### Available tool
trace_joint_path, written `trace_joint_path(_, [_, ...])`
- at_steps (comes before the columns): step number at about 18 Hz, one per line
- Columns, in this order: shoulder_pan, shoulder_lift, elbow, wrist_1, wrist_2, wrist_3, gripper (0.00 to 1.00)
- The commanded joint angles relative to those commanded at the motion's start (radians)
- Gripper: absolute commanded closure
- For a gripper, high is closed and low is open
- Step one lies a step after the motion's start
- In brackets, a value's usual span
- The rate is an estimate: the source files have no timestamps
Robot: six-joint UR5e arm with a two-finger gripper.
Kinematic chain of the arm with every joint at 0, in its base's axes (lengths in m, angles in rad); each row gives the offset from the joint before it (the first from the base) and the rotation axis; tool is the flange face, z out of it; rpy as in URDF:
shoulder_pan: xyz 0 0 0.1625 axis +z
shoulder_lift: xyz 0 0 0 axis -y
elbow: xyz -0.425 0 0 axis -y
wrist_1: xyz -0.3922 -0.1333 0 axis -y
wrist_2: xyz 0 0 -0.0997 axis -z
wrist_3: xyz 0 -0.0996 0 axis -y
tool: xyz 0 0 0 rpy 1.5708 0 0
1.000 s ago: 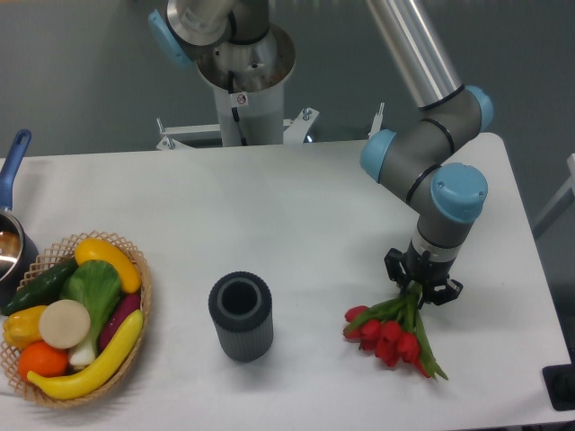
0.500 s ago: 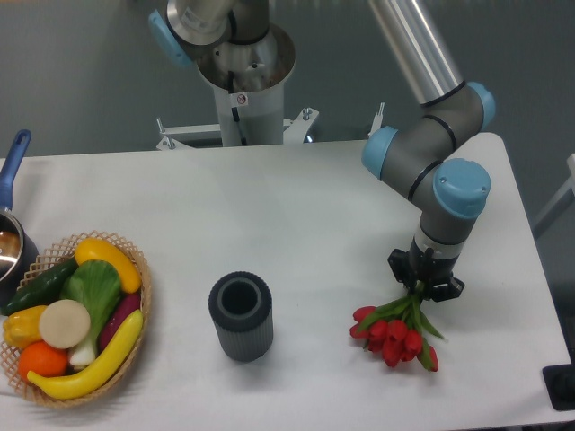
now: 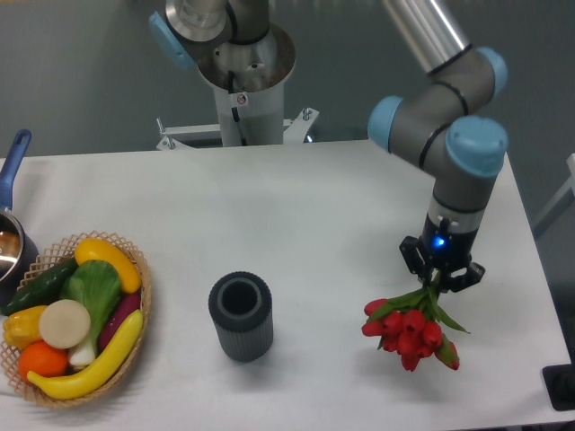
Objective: Pick up the flowers from the table
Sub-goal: 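Lift the gripped red tulips up off the table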
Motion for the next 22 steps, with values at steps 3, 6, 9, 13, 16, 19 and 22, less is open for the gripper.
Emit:
trace_joint_path(3, [0.043, 0.037, 0.003, 0.000, -0.199, -0.038, 0.73])
trace_joint_path(6, [0.103, 0.084, -0.015, 0.000, -0.394, -0.084, 0.73])
trace_joint_path(9, [0.172, 0.121, -0.020, -0.002, -0.519, -0.112, 0.73])
trace_joint_path(13, [0.209, 0.120, -0.020, 0.000, -0.690, -0.114, 0.73])
trace_joint_path(16, [0.212, 0.120, -0.020, 0.000, -0.715, -0.114, 0.73])
trace_joint_path(19, [0.210, 0.120, -0.023, 0.000, -0.718, -0.115, 0.73])
trace_joint_path(22, [0.204, 0.120, -0.021, 0.000, -0.720, -0.115, 0.73])
